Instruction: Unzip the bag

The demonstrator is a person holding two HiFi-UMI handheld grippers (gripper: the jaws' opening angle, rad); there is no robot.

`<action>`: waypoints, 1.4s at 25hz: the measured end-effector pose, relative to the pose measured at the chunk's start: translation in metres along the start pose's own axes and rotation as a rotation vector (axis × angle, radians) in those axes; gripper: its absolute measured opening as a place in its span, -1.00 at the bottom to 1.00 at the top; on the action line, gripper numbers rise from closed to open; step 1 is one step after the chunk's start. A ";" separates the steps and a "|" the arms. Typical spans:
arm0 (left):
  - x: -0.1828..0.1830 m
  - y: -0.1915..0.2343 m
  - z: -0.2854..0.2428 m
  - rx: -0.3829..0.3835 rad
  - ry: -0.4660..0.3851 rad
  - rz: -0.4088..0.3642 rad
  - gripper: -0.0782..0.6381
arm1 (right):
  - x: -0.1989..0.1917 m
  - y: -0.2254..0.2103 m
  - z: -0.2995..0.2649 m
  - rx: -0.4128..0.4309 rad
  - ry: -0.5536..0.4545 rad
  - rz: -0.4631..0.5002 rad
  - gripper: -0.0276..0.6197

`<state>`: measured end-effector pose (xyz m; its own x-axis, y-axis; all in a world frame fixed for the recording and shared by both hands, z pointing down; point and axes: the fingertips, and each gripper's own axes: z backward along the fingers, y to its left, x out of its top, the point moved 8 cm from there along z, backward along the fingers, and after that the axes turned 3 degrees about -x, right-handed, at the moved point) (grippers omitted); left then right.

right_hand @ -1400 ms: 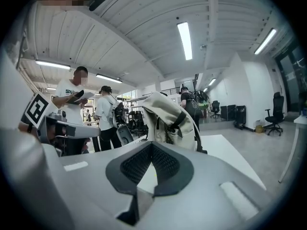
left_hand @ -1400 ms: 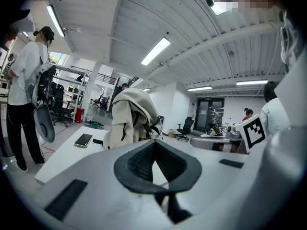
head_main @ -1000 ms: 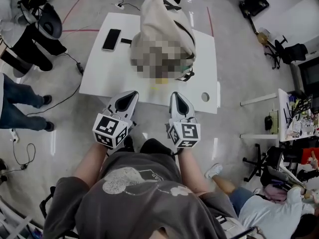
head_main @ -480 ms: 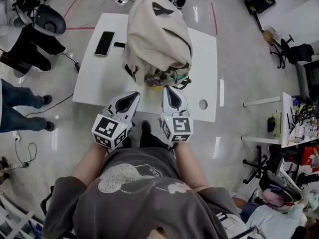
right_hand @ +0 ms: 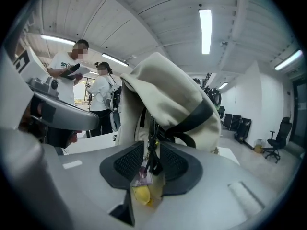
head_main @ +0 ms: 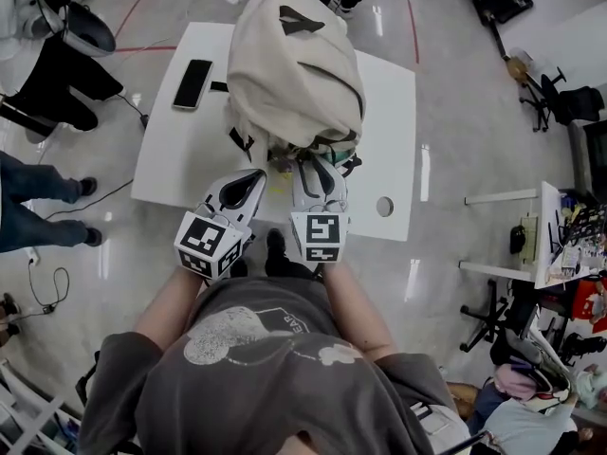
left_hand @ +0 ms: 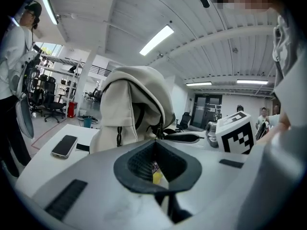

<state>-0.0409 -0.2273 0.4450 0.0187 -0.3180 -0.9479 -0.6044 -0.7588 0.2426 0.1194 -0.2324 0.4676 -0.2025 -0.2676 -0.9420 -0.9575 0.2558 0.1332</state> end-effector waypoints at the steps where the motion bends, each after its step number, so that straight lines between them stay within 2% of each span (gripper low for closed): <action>1: 0.000 0.001 0.000 0.002 0.001 0.001 -0.76 | 0.000 0.001 -0.003 -0.007 0.007 0.018 -0.59; 6: -0.002 0.003 0.001 0.018 0.000 0.007 -0.76 | -0.006 0.007 -0.016 -0.040 0.058 0.071 -0.60; 9: -0.002 0.003 0.003 0.022 0.002 0.009 -0.76 | -0.006 0.007 -0.013 -0.053 0.053 0.066 -0.71; 13: -0.004 0.005 0.003 0.027 0.007 0.015 -0.76 | -0.004 0.007 -0.003 -0.006 0.032 0.034 -0.72; 21: -0.004 0.003 -0.008 -0.021 -0.011 -0.015 -0.76 | 0.011 0.000 0.028 0.080 -0.006 -0.028 -0.73; 28: -0.004 -0.004 -0.022 -0.069 0.010 -0.042 -0.76 | 0.004 -0.005 0.019 0.115 0.056 -0.079 -0.73; 31: -0.005 -0.002 -0.024 -0.070 0.015 -0.042 -0.76 | 0.000 -0.007 0.011 0.140 0.077 -0.117 -0.73; 35: -0.006 0.001 -0.025 -0.066 0.017 -0.038 -0.76 | -0.002 -0.008 0.002 0.162 0.089 -0.123 -0.73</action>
<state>-0.0213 -0.2402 0.4557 0.0541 -0.2975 -0.9532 -0.5494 -0.8060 0.2204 0.1280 -0.2315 0.4681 -0.1101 -0.3851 -0.9163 -0.9322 0.3597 -0.0392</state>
